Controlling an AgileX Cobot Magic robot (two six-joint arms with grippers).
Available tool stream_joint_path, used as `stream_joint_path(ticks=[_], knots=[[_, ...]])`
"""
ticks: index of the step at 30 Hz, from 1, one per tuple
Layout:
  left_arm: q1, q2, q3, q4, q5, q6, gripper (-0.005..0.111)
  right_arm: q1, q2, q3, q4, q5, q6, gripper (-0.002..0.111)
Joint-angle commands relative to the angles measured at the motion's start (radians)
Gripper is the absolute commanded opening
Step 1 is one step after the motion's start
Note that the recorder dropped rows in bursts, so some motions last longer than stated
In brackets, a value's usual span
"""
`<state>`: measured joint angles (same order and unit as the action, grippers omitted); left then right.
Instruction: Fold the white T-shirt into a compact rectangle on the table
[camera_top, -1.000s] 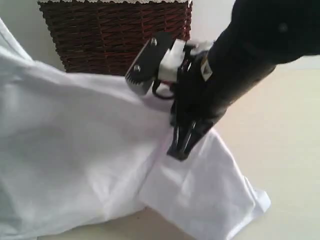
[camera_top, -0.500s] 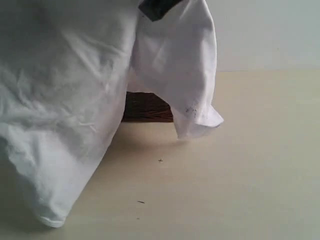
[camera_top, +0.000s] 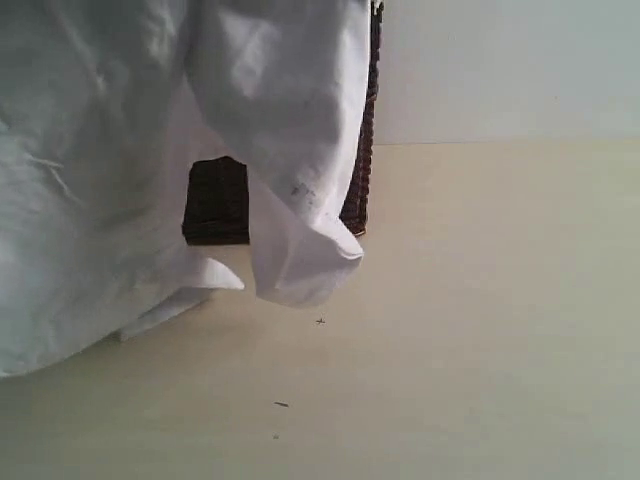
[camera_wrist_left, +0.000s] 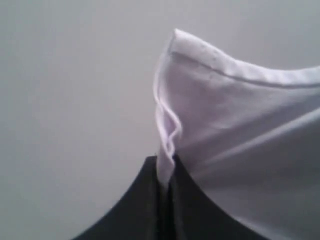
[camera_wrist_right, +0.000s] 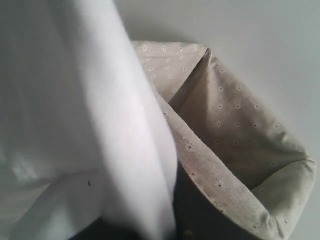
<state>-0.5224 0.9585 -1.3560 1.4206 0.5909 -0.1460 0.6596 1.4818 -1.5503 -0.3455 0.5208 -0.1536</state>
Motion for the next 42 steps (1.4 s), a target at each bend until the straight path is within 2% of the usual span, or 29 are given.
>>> stream_joint_path(ticks=[1,4,7,10,14,18,20,22,24,25,27,30,36,40,42], knots=[[0.014,0.045,-0.019,0.053,0.034,-0.009,0.0,-0.008,-0.001,-0.004,0.077,0.09,-0.09,0.0],[0.024,0.086,-0.019,-0.14,-0.013,0.021,0.0,-0.008,-0.001,-0.004,0.121,0.119,-0.141,0.0],[0.091,0.139,-0.019,-0.413,-0.098,0.023,0.0,-0.008,-0.001,-0.004,0.121,0.131,-0.141,0.0],[0.209,0.195,-0.026,-0.746,-0.178,0.023,0.0,-0.008,-0.001,-0.004,0.121,0.142,-0.141,0.0],[0.37,0.259,-0.053,-1.168,-0.188,0.113,0.0,-0.008,-0.001,-0.004,0.121,0.155,-0.141,0.0],[0.527,0.296,-0.086,-1.548,-0.165,0.323,0.0,-0.008,-0.001,-0.004,0.119,0.165,-0.141,0.0],[0.587,0.316,-0.114,-1.775,-0.126,0.534,0.0,-0.008,-0.001,-0.004,0.119,0.162,-0.141,0.0],[0.618,0.348,-0.148,-1.985,-0.023,0.752,0.0,-0.008,-0.001,-0.004,0.119,0.154,-0.141,0.0],[0.642,0.405,-0.189,-2.199,0.155,0.978,0.0,-0.008,-0.001,-0.004,0.13,0.131,-0.141,0.0],[0.647,0.435,-0.202,-2.27,0.209,1.014,0.0,-0.008,-0.001,-0.004,0.138,0.12,-0.141,0.0],[0.653,0.487,-0.226,-2.312,0.277,0.976,0.0,-0.008,-0.001,-0.004,0.14,0.114,-0.141,0.0],[0.677,0.524,-0.231,-2.303,0.3,0.951,0.0,-0.008,-0.001,-0.004,0.112,0.11,-0.141,0.0],[0.781,0.491,-0.284,-2.214,0.118,0.814,0.0,-0.008,-0.001,-0.004,0.032,0.019,-0.141,0.0],[0.77,0.469,-0.387,-2.213,0.06,0.806,0.0,-0.008,-0.001,-0.004,0.02,-0.135,-0.135,0.0],[0.755,0.451,-0.459,-2.147,0.06,0.797,0.0,-0.008,-0.001,-0.004,0.049,-0.21,-0.13,0.0]])
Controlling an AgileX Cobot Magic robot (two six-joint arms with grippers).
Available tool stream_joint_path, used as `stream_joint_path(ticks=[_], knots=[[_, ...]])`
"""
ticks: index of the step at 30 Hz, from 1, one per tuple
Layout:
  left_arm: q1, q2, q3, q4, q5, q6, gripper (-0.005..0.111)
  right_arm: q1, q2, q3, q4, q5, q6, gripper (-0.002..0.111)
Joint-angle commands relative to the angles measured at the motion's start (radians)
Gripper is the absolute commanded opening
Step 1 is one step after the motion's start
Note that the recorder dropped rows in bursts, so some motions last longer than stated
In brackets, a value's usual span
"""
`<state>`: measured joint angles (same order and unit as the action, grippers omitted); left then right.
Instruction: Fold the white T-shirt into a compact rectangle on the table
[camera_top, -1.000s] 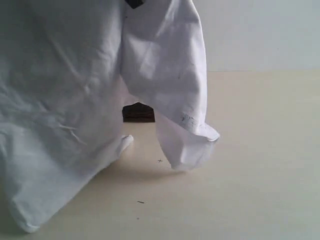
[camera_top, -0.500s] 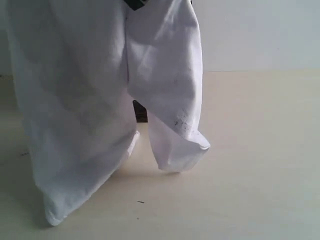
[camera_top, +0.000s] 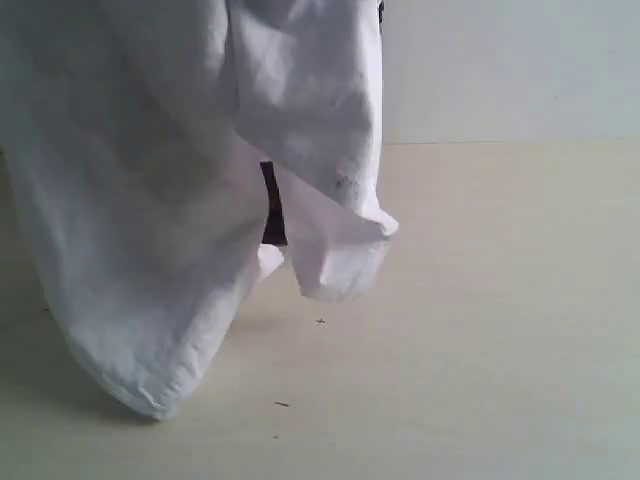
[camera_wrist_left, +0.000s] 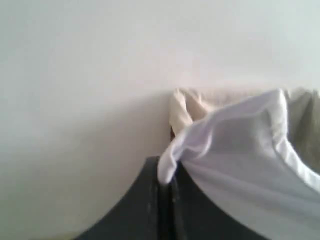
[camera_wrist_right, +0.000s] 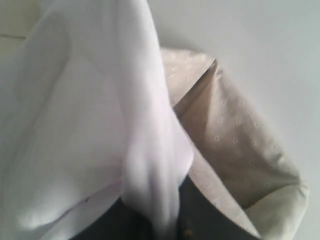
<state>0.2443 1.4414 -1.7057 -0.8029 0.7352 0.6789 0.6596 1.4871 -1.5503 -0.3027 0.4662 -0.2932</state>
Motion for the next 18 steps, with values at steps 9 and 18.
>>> stream_joint_path(ticks=[9,18], knots=[[-0.075,-0.199,-0.242,0.484,-0.076,-0.296,0.0,-0.008,-0.007,-0.004,0.13,-0.088,-0.037,0.0],[-0.316,-0.469,-0.131,0.921,0.026,-0.304,0.0,-0.008,-0.009,-0.004,0.628,0.219,-0.544,0.0]])
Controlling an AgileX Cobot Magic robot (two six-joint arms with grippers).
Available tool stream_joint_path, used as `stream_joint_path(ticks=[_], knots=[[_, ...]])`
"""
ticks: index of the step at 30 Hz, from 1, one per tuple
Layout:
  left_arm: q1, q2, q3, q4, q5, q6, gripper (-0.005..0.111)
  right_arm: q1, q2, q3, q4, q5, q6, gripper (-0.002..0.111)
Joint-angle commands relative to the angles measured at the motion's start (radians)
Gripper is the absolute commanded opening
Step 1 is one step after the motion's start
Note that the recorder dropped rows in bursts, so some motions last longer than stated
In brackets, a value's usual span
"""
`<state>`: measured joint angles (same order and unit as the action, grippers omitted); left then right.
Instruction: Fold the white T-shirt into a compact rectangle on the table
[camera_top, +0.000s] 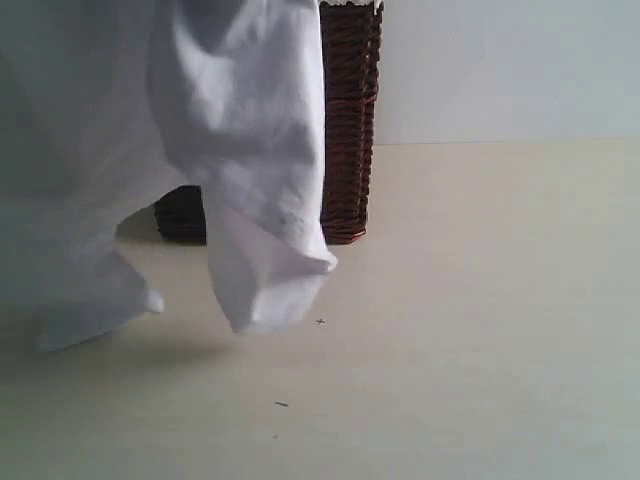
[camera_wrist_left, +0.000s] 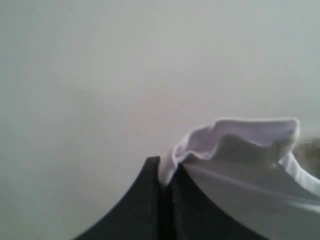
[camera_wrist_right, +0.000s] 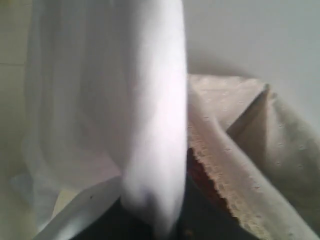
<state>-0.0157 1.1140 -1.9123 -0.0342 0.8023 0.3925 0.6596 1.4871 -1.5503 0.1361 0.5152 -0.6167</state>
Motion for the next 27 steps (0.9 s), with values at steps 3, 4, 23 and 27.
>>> stream_joint_path(ticks=[3,4,23,27], knots=[[-0.058,-0.267,0.222,0.13,-0.02,-0.051,0.0,-0.008,-0.01,-0.004,0.275,0.28,-0.309,0.0],[-0.058,-0.303,0.287,0.118,-0.007,-0.06,0.0,-0.008,-0.01,-0.004,0.279,0.327,-0.329,0.0],[-0.074,-0.807,0.89,-0.161,0.419,-0.142,0.003,0.038,0.106,0.079,0.39,0.706,-0.25,0.014],[-0.094,-0.8,0.89,-0.162,0.419,-0.138,0.032,0.038,0.096,0.077,0.251,0.702,-0.164,0.032]])
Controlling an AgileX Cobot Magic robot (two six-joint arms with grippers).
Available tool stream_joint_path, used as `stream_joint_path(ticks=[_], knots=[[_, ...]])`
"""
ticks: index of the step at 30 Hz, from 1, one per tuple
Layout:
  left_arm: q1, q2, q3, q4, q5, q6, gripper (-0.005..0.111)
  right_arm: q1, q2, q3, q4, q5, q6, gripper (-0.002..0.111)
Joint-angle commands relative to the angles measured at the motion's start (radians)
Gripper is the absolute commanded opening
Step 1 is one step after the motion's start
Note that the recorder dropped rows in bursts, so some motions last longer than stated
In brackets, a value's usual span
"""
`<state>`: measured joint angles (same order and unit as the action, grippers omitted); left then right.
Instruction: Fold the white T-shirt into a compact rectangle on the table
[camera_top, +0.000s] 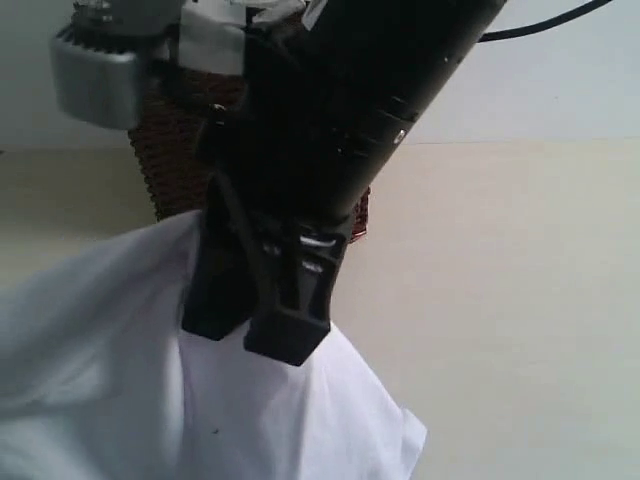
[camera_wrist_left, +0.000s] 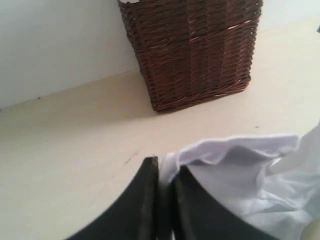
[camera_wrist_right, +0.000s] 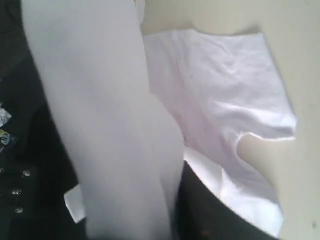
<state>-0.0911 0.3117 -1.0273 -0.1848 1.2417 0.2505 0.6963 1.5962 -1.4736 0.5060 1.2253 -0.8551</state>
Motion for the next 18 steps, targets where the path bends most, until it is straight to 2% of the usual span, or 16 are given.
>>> stream_joint_path(ticks=[1,3,5,9,14,16,18], knots=[[-0.018,0.004,0.005,-0.006,-0.021,0.004,0.039,0.001,-0.015,0.001,-0.153,-0.028,0.094,0.035],[-0.018,0.004,0.005,0.006,-0.021,0.004,0.055,0.001,-0.015,0.001,-0.192,-0.059,0.136,0.038],[-0.018,0.004,0.005,0.014,-0.04,0.004,0.06,0.001,-0.013,0.001,-0.226,-0.074,0.172,0.04],[-0.018,0.009,0.005,0.003,-0.069,-0.002,0.059,0.001,-0.011,0.001,-0.288,-0.136,0.277,0.044],[-0.018,0.064,0.074,-0.164,-0.045,0.038,0.059,0.001,-0.007,0.001,-0.523,-0.241,0.588,0.043],[-0.03,0.095,0.133,-0.218,-0.059,0.064,0.059,0.001,0.004,0.001,-0.515,-0.21,0.586,0.043],[-0.056,0.137,0.199,-0.246,-0.084,0.08,0.059,0.001,0.027,0.001,-0.388,-0.131,0.513,0.043]])
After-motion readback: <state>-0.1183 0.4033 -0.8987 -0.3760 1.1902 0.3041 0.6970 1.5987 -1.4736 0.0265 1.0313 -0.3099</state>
